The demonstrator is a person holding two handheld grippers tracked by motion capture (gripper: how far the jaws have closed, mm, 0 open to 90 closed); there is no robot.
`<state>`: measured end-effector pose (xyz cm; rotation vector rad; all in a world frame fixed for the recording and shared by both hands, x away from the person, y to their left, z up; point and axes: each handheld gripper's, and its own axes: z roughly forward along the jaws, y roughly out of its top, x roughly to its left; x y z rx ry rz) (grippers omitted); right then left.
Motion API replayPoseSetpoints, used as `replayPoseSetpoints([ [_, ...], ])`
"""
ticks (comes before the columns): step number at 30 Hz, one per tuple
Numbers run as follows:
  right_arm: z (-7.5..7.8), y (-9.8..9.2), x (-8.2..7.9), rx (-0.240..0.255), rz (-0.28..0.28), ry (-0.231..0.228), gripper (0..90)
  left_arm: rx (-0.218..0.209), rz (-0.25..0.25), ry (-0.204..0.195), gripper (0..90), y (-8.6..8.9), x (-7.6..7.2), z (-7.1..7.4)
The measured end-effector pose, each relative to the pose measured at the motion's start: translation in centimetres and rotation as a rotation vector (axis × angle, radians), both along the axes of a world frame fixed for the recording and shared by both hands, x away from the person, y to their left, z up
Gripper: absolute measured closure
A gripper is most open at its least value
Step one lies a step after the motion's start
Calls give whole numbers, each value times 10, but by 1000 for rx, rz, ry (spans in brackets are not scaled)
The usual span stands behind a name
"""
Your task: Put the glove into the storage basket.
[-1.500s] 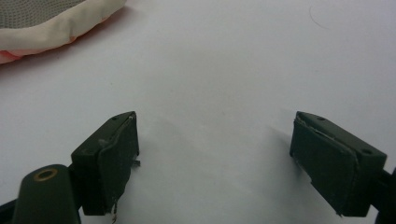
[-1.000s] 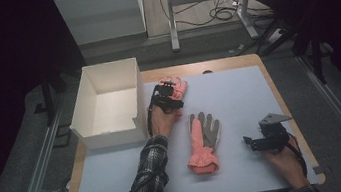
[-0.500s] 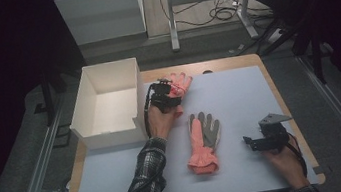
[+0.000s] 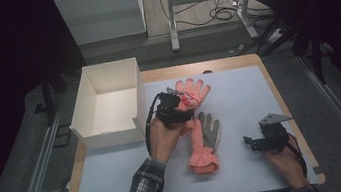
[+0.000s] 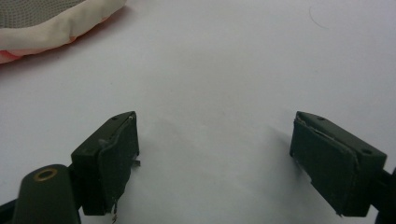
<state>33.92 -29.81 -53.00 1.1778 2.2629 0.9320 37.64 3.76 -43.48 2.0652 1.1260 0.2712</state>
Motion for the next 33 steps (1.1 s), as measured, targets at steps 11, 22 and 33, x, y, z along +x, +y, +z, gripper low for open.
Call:
replayPoseSetpoints([
  [11, 0, 0, 0, -3, 0, 2, 157, -26, -71, -31, 474, -9, -62, 4],
  [22, 0, 0, 0, 0, 0, -1, 156, 100, -95, -30, 376, -41, -73, -36],
  [33, 7, 5, -6, 55, 22, 6, 223, 52, -151, -5, 168, -31, -78, -38],
])
